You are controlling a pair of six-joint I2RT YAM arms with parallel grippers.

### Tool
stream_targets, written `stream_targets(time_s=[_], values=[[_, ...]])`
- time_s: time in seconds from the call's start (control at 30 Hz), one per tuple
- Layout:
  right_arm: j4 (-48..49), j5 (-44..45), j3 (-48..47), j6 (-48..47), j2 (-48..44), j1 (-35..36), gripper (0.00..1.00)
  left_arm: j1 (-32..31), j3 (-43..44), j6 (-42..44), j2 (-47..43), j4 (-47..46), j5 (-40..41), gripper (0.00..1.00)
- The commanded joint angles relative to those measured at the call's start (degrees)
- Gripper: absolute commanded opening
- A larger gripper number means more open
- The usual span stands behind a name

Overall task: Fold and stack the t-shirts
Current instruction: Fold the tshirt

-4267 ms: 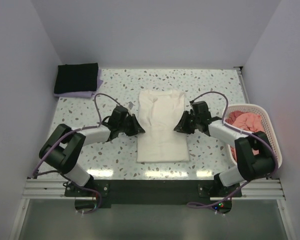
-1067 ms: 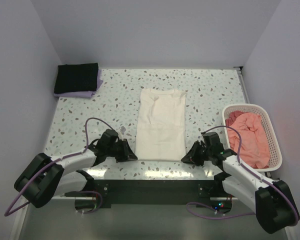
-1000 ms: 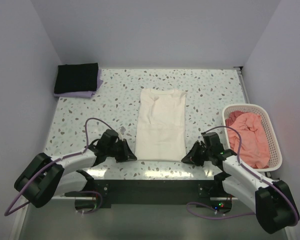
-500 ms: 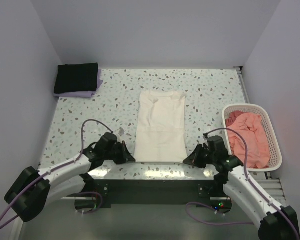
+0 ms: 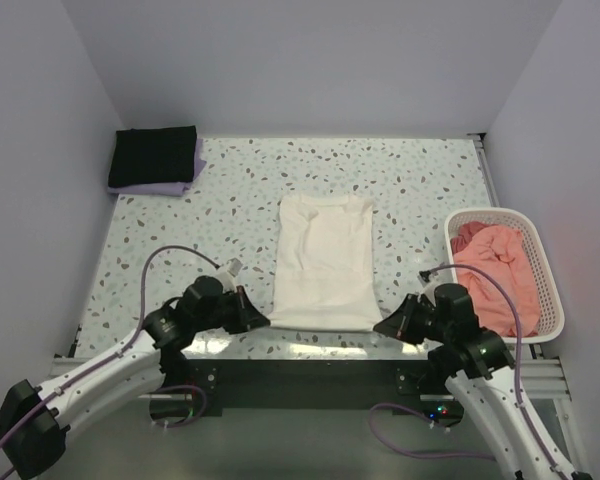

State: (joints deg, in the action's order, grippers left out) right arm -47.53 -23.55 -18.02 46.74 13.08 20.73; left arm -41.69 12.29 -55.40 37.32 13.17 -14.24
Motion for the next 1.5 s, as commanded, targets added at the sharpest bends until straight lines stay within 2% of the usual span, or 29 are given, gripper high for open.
stream_targets(time_s=[0.0, 0.37, 0.6, 0.73, 0.97, 1.1, 1.17, 1.47], values=[[-2.6, 3.9, -5.2, -2.9, 4.4, 0.0, 0.0, 0.1, 4.8, 0.9, 1.2, 1.2, 4.2, 0.0], [7.0, 8.5, -14.2, -3.9, 20.6, 0.0, 0.0, 2.0, 18.6, 5.4, 17.4, -4.8, 2.6, 0.0], [14.5, 11.6, -20.1, -4.6, 32.7, -0.1, 0.0, 10.3, 26.5, 7.9, 25.2, -6.5, -3.5, 0.0], [17.9, 12.4, -26.7, -5.6, 40.6, -1.0, 0.0, 12.6, 34.2, 9.2, 30.8, -7.2, -4.5, 0.0], [23.0, 11.3, -37.7, -7.3, 56.9, -6.9, 0.0, 16.5, 47.3, 9.8, 46.6, -10.2, -5.9, 0.0], [25.8, 8.2, -46.1, -7.7, 69.7, -10.3, 0.0, 19.4, 55.6, 8.9, 55.4, -12.3, -7.7, 0.0], [27.5, 6.9, -48.3, -7.7, 73.7, -12.1, 0.0, 20.9, 58.4, 8.3, 60.9, -16.0, -8.9, 0.0], [32.1, 2.1, -67.3, -7.5, 100.8, -14.9, 0.0, 25.9, 73.8, 3.0, 84.4, -23.8, -11.7, 0.0]])
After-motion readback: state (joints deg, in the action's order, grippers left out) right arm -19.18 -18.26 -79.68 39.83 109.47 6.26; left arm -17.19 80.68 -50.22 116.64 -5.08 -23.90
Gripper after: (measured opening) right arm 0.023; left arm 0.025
